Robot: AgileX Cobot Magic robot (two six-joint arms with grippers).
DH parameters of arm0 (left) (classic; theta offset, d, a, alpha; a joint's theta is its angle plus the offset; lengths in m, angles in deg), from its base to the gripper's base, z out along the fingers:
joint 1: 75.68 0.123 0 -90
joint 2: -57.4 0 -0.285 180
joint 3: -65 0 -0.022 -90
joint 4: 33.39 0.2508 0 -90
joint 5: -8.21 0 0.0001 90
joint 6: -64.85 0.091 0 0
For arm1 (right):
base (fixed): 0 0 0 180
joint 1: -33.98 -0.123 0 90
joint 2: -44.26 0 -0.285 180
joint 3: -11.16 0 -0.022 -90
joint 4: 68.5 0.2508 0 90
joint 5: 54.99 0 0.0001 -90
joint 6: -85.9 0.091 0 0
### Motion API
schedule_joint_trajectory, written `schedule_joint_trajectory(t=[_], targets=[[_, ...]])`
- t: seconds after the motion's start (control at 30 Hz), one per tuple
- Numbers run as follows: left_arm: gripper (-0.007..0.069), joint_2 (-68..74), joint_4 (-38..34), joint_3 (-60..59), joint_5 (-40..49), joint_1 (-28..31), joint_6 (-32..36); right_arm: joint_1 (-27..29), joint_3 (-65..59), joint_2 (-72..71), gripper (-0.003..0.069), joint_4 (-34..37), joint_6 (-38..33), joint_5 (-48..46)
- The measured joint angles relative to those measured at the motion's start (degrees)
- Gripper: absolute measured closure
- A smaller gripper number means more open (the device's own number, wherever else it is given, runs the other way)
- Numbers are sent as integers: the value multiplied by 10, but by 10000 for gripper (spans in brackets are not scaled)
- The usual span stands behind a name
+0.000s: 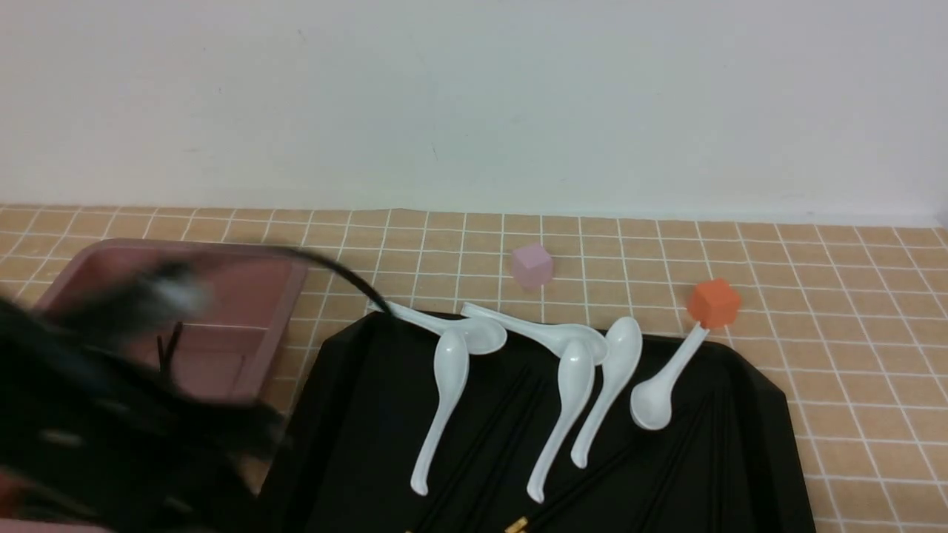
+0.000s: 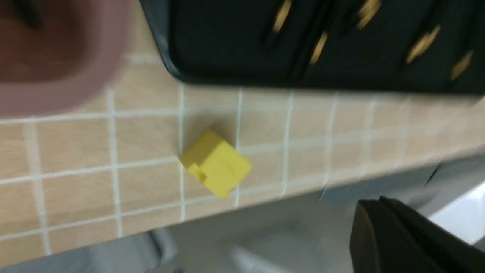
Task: On brown tablecloth take chopsticks from black tray and put them in box.
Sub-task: 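Reach over to the black tray and grasp a pair of chopsticks with the left gripper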
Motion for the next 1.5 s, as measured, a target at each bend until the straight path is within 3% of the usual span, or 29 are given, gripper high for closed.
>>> schedule_joint_trajectory(t=[0.17, 0.4, 0.53, 0.6, 0.73, 0.87, 1.5], targets=[[637, 113, 62, 49, -42, -147, -71, 0, 0, 0, 419, 0, 0, 0], [605, 208, 203, 123, -59, -224, -157, 0, 0, 0, 419, 0, 0, 0], [530, 220, 259, 128, -61, -230, -171, 0, 0, 0, 419, 0, 0, 0], [457, 222, 290, 129, -59, -225, -175, 0, 0, 0, 419, 0, 0, 0], [345, 239, 294, 129, -64, -212, -176, 0, 0, 0, 419, 0, 0, 0], [281, 266, 294, 130, -89, -208, -173, 0, 0, 0, 419, 0, 0, 0], [263, 357, 313, 131, -175, -208, -163, 0, 0, 0, 419, 0, 0, 0]])
